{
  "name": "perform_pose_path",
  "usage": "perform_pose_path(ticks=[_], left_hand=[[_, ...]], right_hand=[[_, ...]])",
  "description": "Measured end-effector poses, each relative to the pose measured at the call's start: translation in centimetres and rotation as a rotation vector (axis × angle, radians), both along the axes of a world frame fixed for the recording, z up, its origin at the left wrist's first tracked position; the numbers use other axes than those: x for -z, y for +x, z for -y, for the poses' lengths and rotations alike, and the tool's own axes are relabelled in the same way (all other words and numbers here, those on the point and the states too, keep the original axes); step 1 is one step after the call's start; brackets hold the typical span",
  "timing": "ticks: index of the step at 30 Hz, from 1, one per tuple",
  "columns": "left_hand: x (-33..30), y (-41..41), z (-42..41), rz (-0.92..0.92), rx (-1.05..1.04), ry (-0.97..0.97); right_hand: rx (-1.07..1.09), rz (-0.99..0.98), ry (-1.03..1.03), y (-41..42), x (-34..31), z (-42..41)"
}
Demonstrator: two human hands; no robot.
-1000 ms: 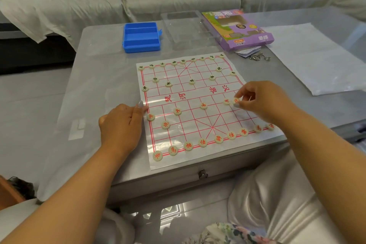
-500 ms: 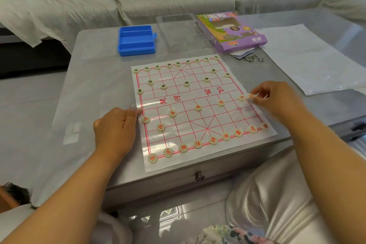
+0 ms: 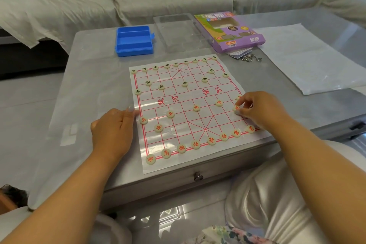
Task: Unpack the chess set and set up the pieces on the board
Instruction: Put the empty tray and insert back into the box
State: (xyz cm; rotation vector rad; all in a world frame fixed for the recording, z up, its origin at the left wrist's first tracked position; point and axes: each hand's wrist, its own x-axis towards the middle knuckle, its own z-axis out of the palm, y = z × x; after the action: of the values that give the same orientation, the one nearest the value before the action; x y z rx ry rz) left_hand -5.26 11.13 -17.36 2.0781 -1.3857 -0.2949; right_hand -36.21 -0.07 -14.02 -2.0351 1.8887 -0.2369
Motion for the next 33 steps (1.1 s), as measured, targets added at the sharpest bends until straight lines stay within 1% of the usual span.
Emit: perform_pose_path(ticks=[19,33], left_hand=[[-0.03,-0.05,-0.03,-0.015,-0.002,-0.006],[-0.44,-0.21,-0.13,-0.025,-0.006,0.013]], right_hand=[[0.012,-0.009,0.004,0.06,-0.03,-0.04],[0.035,0.001,-0.044,0.2,-0.21,-0.09]])
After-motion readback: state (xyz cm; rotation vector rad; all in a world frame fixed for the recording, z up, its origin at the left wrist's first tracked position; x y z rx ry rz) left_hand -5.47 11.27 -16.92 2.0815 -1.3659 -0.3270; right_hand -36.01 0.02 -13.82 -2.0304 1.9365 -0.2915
